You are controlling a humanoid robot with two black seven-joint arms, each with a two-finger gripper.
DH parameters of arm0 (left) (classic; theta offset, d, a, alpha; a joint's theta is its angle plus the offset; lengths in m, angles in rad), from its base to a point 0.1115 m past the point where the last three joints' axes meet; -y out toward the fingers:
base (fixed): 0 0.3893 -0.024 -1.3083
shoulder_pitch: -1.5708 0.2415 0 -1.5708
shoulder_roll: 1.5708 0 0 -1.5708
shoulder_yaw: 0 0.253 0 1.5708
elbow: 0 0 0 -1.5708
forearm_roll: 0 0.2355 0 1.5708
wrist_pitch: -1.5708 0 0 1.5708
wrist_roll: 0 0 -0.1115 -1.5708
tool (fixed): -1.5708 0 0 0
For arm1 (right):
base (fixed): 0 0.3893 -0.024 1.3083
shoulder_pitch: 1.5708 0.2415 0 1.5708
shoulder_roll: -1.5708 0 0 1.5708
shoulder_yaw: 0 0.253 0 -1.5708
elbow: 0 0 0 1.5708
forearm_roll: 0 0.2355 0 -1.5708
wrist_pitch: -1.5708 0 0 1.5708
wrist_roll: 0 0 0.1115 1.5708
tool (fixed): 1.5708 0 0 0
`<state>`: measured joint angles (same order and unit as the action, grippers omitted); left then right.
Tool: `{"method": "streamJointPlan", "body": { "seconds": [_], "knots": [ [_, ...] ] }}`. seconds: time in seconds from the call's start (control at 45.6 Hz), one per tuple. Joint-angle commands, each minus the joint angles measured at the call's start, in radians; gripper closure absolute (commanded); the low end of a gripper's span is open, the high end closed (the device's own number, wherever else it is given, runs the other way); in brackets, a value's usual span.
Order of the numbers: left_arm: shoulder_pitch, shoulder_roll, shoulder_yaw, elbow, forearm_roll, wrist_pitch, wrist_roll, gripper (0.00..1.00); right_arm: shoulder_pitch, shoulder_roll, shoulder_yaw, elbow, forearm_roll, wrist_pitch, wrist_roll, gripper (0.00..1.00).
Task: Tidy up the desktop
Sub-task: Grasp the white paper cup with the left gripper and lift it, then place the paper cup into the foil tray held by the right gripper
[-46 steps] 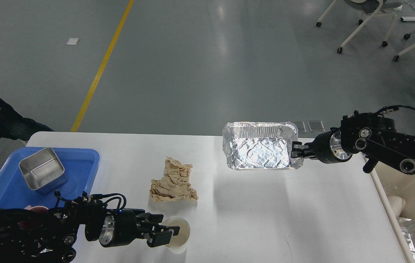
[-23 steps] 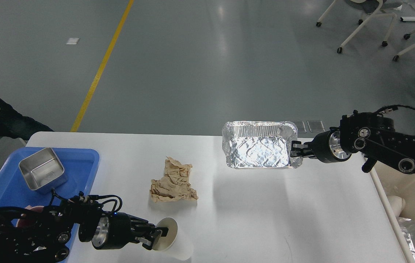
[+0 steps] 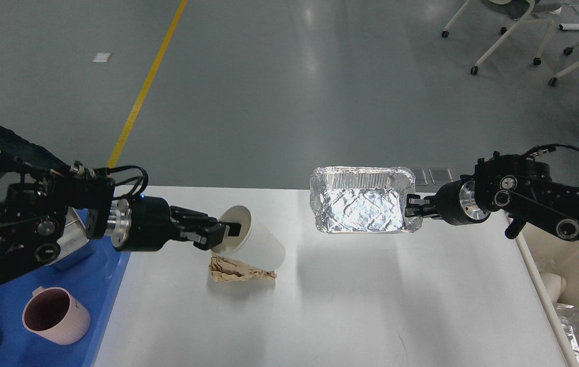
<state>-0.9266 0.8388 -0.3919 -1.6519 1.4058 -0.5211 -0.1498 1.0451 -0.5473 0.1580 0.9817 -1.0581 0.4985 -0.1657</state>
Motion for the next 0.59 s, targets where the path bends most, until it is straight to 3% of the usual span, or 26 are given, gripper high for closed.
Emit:
{"method": "streamJointPlan", "body": {
  "seconds": [0.0,0.088,0.307,0.57],
  "knots": [
    [-0.009,-0.009,-0.177,0.004,-0.010,-0.129,0.009,1.00,0.001,0.001,0.000,0.000,0.001,0.000,0.000,1.00],
    [-0.050,-0.010,-0.200,0.011,-0.010,-0.168,0.010,1.00,0.001,0.001,0.000,0.000,0.001,0.000,0.000,1.00],
    [-0.118,-0.058,-0.194,0.096,-0.002,-0.174,0.022,1.00,0.003,0.009,0.000,0.002,0.003,0.000,0.000,1.00],
    [-0.313,-0.361,-0.044,0.391,0.059,-0.174,0.053,0.98,0.006,0.023,0.002,0.002,0.004,0.002,0.002,1.00]
  ]
}}
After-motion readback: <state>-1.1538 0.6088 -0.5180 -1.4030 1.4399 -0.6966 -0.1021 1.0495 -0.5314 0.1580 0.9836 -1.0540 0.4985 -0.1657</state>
